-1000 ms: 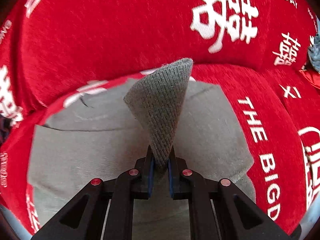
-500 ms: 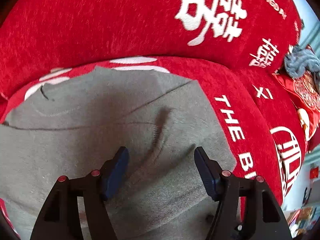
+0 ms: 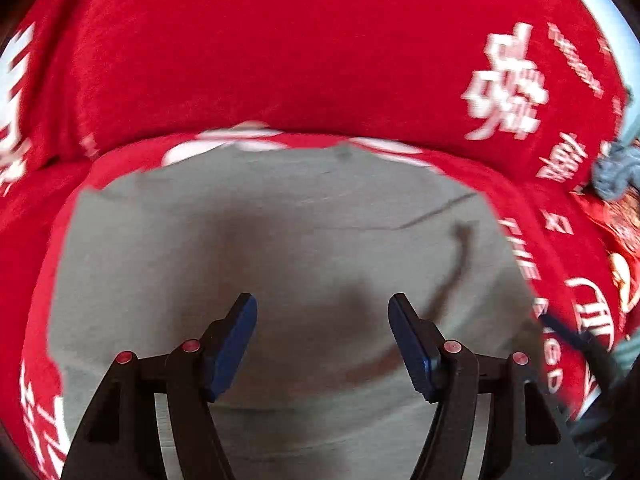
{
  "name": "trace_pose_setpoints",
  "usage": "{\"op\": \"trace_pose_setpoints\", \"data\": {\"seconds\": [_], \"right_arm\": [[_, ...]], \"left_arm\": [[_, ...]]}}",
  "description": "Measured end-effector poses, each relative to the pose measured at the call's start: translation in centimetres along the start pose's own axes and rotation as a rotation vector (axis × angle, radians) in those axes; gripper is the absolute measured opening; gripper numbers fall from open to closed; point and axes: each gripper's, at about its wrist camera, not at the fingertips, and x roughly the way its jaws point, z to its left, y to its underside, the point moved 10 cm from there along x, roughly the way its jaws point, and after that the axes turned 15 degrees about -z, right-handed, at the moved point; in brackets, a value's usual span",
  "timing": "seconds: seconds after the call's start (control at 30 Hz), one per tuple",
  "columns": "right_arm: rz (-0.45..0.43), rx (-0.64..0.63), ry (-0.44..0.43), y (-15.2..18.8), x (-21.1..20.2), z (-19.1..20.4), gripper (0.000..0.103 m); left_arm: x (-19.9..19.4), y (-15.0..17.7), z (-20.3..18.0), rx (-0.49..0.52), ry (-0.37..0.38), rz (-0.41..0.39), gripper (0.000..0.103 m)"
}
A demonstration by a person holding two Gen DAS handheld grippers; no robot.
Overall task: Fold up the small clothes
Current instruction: 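Lay the sleeve on the sweater and open the left gripper, then grasp the sweater hem with both grippers and fold it toward the collar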
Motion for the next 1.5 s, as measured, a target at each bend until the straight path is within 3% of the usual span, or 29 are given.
{"op": "trace_pose_setpoints", "data": {"seconds": [0.13, 0.23, 0.3, 0.37, 0.47, 0.63, 0.77, 0.93, 1.0, 1.07, 1.13, 1.27, 1.37, 1.5], "right_arm": [[0.062, -0.052, -0.008, -3.5, 4.9, 2.1, 0.080], [0.181, -0.058, -0.043, -3.3, 8.9, 4.4, 0.080], [0.262, -0.093, -0.006, -1.9, 10.6, 4.2, 0.080], [0.345, -0.130, 0.093, 0.0, 11.4, 2.4, 0.079], [0.307, -0.098, 0.085, 0.5, 9.1, 1.1, 0.079], [0.271, -0.120, 0.144, 2.2, 2.9, -1.0, 0.079], [0.215, -0.080, 0.161, 1.4, -0.2, -0.8, 0.080], [0.152, -0.043, 0.159, 0.1, 1.0, 0.7, 0.080], [0.178, -0.058, 0.151, 1.2, 2.3, 1.6, 0.080], [0.259, -0.069, 0.189, 3.4, 3.5, 1.3, 0.079], [0.210, -0.048, 0.193, 3.2, 2.4, 1.7, 0.080], [0.170, -0.040, 0.148, 4.1, 0.4, 3.9, 0.080], [0.195, -0.059, 0.115, 6.2, -0.1, 5.5, 0.079], [0.144, -0.189, 0.156, 7.7, -1.2, 6.9, 0.080]], "left_arm": [[0.0, 0.8, 3.2, -0.063, -0.056, -0.011, 0.069], [0.2, 1.5, 4.4, -0.056, -0.083, -0.006, 0.069], [-0.1, 1.8, 4.6, -0.018, -0.093, -0.013, 0.069], [-0.6, 2.1, 4.8, 0.019, -0.099, -0.018, 0.069], [-1.2, 2.9, 5.1, 0.049, -0.093, -0.029, 0.069], [-3.3, 3.7, 5.3, 0.064, -0.090, -0.054, 0.069], [-5.1, 3.3, 5.4, 0.054, -0.091, -0.088, 0.069], [-3.8, 4.0, 7.7, -0.003, -0.176, -0.024, 0.069], [-3.6, 4.5, 8.4, -0.018, -0.185, -0.024, 0.077], [-4.3, 4.8, 8.9, -0.020, -0.212, -0.020, 0.078], [-5.5, 5.1, 8.6, -0.026, -0.190, -0.042, 0.078], [-7.1, 7.3, 6.9, 0.026, -0.167, -0.048, 0.078], [-7.4, 9.5, 5.3, 0.081, -0.152, -0.035, 0.078], [-8.9, 11.2, 4.3, 0.133, -0.170, -0.080, 0.083]]}}
